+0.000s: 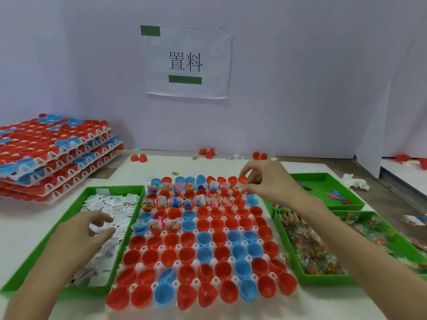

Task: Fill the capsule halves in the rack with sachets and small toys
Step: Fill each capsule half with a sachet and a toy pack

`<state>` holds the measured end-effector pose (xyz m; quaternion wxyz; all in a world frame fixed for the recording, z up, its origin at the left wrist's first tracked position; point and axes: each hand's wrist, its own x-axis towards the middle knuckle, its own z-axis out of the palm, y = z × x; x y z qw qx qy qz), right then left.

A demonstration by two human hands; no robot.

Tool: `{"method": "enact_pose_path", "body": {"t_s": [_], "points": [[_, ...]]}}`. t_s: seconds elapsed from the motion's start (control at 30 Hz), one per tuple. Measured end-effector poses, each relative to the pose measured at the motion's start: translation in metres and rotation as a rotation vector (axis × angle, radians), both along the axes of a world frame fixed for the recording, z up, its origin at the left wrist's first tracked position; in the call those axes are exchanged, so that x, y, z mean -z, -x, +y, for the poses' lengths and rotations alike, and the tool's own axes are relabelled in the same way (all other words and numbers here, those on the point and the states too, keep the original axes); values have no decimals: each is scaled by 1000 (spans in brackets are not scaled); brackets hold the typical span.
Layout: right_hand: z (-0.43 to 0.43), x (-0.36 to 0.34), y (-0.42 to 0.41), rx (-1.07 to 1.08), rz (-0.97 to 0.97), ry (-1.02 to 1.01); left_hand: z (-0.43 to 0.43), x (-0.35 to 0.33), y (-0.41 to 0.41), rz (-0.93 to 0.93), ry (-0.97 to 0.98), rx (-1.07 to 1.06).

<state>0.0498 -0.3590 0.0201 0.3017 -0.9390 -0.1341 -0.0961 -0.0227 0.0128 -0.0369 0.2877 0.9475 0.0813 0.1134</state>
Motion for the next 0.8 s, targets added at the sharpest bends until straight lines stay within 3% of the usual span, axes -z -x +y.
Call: {"method": "enact_pose_path", "body": {"t_s": [0.13, 0.5, 0.8], "points": [[4, 21, -26, -51, 47, 149, 7, 15, -3, 28, -81, 32], [18, 27, -38, -143, 149, 401, 5, 10, 3, 25, -40, 41], [14, 31, -35, -87, 97, 321, 5, 11, 4, 21, -26, 53]]}}
